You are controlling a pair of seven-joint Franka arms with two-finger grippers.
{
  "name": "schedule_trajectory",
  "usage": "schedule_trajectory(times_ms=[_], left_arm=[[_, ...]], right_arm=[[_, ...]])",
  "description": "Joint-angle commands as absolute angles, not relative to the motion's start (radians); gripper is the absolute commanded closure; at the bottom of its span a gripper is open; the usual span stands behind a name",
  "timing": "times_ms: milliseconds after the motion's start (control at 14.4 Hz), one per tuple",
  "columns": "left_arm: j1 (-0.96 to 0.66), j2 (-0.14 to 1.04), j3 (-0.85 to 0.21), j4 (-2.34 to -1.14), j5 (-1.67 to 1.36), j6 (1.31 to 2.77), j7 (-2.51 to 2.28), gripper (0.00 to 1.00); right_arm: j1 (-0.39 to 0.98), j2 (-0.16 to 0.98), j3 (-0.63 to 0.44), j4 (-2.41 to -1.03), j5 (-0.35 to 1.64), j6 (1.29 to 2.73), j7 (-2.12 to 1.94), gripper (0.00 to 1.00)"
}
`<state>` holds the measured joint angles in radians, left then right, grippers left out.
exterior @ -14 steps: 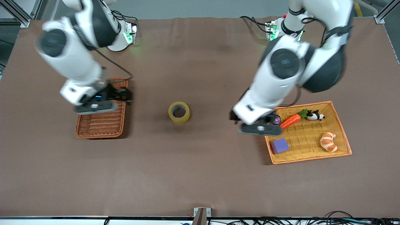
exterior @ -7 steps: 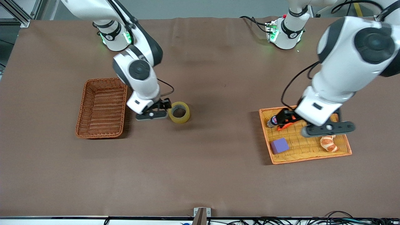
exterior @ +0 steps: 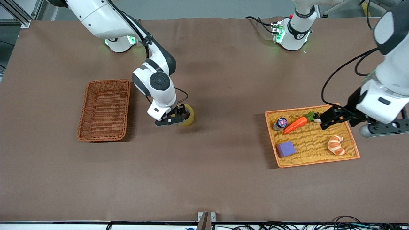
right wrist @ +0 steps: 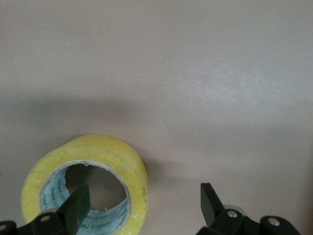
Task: Move tape to another basket
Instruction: 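Grasp the tape with the right gripper while the left gripper withdraws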
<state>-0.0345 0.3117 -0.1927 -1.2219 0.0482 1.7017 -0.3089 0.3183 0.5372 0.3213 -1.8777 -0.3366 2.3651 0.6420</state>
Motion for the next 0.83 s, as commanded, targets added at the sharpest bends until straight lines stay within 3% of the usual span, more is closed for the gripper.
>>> schedule_trajectory(times_ms=[0, 416, 554, 762], left_arm=[[-0.034, 0.226, -0.180, -1.325, 0.018, 1.712, -0.250, 0.00], [-0.084, 0.045, -0.049, -1.587, -0.054, 1.825, -0.114, 0.00], [-0.086, 0.011, -0.045, -1.644, -0.054, 1.844, -0.092, 0.00], [-0.091, 0.005, -0.038, -1.652, -0.052, 1.839, -0.095, 0.00]], right_arm=[[0.327, 0.549, 0.327, -1.923, -0.429, 2.422, 0.673, 0.00], [0.330, 0.580, 0.327, -1.951, -0.534, 2.505, 0.784, 0.00], [0.327, 0.598, 0.327, -1.954, -0.564, 2.522, 0.816, 0.15], [0.325, 0.600, 0.327, -1.953, -0.572, 2.522, 0.839, 0.52]])
